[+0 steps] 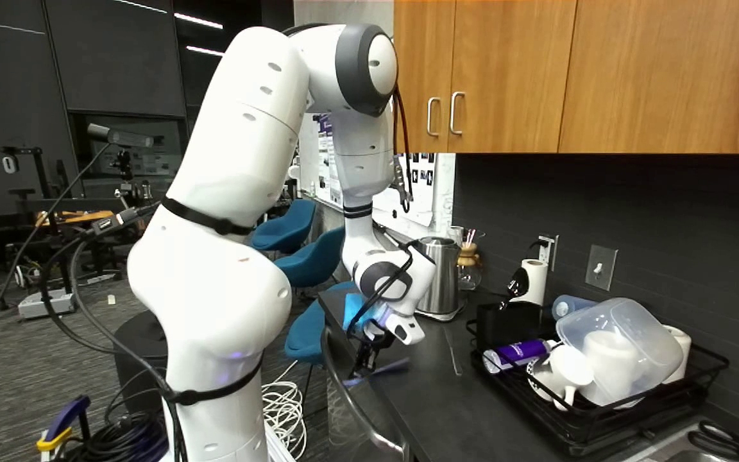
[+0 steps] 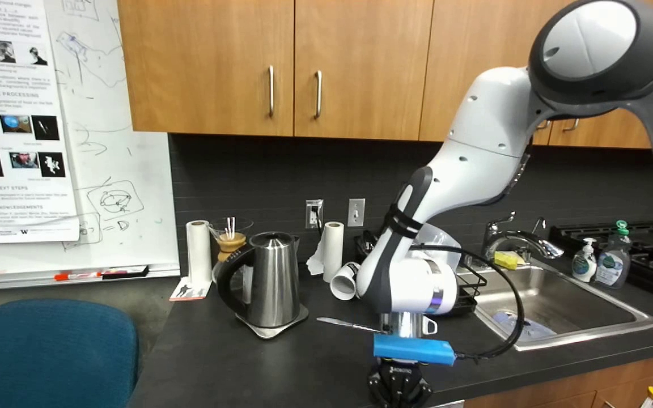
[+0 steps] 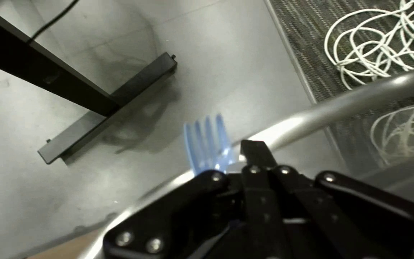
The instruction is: Push the blue fork off the counter
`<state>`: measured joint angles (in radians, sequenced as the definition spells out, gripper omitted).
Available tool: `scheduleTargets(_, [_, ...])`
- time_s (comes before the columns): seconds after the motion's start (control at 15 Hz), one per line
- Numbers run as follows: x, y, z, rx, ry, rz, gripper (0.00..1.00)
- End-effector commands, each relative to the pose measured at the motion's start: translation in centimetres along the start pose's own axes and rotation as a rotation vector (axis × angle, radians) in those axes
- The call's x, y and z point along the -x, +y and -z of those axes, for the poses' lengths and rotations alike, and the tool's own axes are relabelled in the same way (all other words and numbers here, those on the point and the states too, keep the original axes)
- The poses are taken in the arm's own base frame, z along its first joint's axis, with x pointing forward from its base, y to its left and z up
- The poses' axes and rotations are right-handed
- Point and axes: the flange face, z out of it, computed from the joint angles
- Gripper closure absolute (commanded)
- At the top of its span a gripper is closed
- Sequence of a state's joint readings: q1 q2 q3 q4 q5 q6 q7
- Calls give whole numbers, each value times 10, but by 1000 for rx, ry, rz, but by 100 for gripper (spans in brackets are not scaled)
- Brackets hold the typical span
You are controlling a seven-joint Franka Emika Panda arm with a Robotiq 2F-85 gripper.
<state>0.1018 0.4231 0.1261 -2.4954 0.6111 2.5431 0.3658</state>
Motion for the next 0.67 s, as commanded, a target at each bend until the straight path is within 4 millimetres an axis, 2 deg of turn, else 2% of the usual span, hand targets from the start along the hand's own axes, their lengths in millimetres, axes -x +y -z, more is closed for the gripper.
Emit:
scheduleTargets(0.0, [-8,42,-39,62,-38,-45,100])
scheduleTargets(0.07, [-9,46,-47,75,-52,-56,74])
scheduleTargets(0.2, [-11,50,-59,99,-72,-60,68])
scheduleTargets(0.47, [-14,43,-70,142,-85,-42,42])
scheduleTargets(0.53, [-11,48,-68,123,-87,-46,61])
scheduleTargets(0.6, [-12,46,-70,128,-86,-41,53])
